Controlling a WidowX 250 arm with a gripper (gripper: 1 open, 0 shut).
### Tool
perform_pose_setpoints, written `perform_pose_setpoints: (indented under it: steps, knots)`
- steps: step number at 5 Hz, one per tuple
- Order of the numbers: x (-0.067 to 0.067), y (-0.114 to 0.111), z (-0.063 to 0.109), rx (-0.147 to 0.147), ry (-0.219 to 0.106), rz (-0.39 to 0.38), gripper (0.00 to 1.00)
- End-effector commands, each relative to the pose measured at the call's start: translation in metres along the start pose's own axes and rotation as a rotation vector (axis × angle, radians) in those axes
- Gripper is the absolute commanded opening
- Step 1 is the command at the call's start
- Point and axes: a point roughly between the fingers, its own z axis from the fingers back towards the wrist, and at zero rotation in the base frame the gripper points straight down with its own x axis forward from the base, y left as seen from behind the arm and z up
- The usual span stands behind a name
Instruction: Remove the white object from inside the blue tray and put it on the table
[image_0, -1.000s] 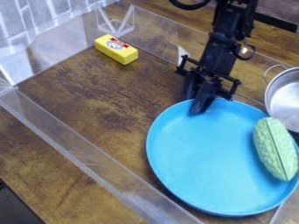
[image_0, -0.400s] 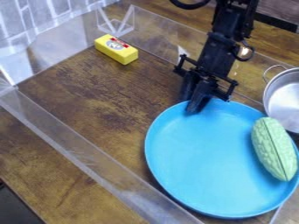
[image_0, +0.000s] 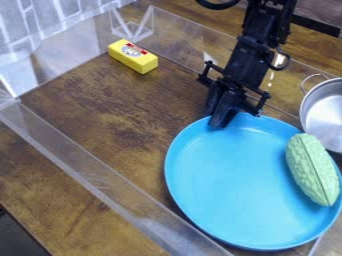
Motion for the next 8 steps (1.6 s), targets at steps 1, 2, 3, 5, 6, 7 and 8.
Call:
perform_pose_setpoints:
  steps: [1,2,3,5,6,7,8]
  knots:
    - [0.005,-0.031,0.034,0.034,-0.102,-0.076,1.00]
    - [0.019,-0.034,0.033,0.035,-0.108,-0.108,1.00]
    - [0.026,-0.034,0.029,0.035,-0.104,-0.108,1.00]
    - [0.038,-0.032,0.025,0.039,-0.097,-0.106,1.00]
    - [0.043,-0.031,0.025,0.040,-0.096,-0.106,1.00]
    - [0.049,-0.030,0.025,0.040,-0.096,-0.104,1.00]
    - [0.054,-0.030,0.024,0.037,-0.095,-0.105,1.00]
